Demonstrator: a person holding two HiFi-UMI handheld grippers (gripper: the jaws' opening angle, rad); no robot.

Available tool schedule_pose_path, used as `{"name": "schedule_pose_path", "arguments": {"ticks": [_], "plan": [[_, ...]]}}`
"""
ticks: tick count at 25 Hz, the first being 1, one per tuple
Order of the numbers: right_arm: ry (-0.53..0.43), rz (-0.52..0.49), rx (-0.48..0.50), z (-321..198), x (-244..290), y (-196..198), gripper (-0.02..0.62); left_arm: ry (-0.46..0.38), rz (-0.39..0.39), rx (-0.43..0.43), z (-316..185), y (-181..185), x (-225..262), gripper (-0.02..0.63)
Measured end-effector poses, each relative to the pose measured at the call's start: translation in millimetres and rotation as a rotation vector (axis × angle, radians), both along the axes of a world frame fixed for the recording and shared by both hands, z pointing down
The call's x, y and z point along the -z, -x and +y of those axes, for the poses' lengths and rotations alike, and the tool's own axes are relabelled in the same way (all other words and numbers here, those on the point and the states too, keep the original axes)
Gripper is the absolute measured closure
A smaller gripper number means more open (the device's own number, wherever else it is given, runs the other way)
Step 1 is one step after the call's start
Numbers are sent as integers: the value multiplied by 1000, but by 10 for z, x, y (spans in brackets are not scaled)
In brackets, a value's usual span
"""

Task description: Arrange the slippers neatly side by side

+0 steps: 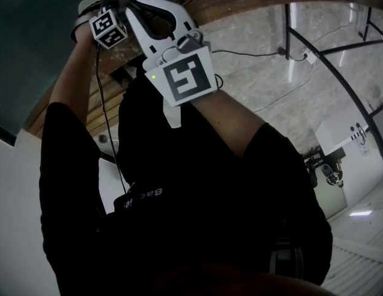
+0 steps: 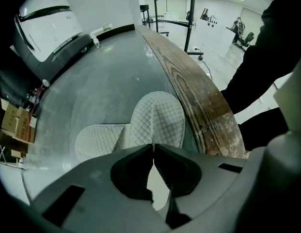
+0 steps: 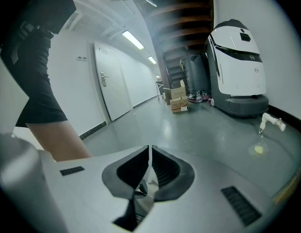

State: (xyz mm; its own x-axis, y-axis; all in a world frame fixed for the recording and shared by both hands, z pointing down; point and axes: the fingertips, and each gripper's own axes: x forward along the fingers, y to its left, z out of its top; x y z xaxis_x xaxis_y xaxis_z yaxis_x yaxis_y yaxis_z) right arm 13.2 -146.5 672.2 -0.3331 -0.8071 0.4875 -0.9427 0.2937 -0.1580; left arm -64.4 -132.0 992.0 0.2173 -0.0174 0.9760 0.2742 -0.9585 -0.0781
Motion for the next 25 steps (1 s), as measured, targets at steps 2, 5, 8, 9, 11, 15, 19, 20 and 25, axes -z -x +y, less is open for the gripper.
{"name": "schedule_pose_path", "arguments": {"ticks": [2, 5, 8, 9, 11, 15, 19, 20, 25], "plan": [[1, -1, 5, 1, 33, 14, 595, 3, 11, 13, -20, -26, 71, 597], [-8, -5, 7, -33, 127, 32, 595, 3, 23, 38, -83, -45, 221, 597], [-19, -5, 6, -60, 206, 25, 595, 11, 35, 74, -123, -49, 352, 597], [-22, -6, 7, -65, 232, 24, 595, 18, 40, 95, -131, -54, 400, 597], [-25, -8, 12, -71, 271, 21, 595, 43, 52, 165, -150, -76, 476, 597], [-25, -10, 29, -86, 335, 27, 595, 144, 83, 443, -222, -128, 534, 597], [-22, -15, 59, -101, 400, 53, 595, 211, 114, 648, -266, -195, 519, 597], [-23, -18, 65, -105, 411, 56, 595, 218, 114, 685, -267, -201, 499, 597], [-31, -15, 93, -187, 441, 72, 595, 232, 102, 939, -421, -70, 545, 597]]}}
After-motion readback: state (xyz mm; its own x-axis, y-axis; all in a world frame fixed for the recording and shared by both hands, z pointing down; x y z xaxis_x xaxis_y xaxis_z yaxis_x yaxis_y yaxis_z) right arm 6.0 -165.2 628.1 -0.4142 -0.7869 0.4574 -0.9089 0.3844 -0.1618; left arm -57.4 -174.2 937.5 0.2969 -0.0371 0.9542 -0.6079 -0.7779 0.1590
